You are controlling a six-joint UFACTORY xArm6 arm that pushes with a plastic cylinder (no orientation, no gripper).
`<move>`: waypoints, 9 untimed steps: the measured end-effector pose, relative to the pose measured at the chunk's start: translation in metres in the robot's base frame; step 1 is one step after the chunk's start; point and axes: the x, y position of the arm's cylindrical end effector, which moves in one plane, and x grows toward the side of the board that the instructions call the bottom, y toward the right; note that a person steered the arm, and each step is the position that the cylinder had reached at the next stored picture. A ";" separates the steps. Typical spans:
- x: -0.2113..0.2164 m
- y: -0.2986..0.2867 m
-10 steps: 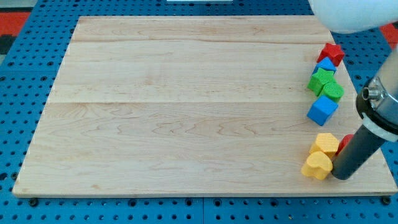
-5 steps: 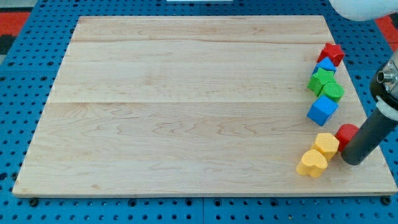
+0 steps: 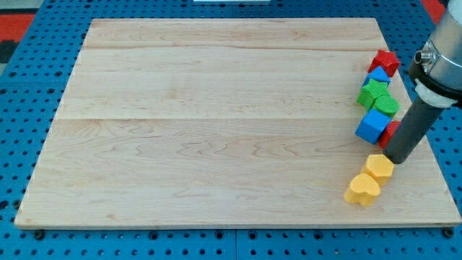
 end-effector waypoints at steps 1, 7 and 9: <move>0.035 0.025; 0.098 -0.126; 0.057 -0.188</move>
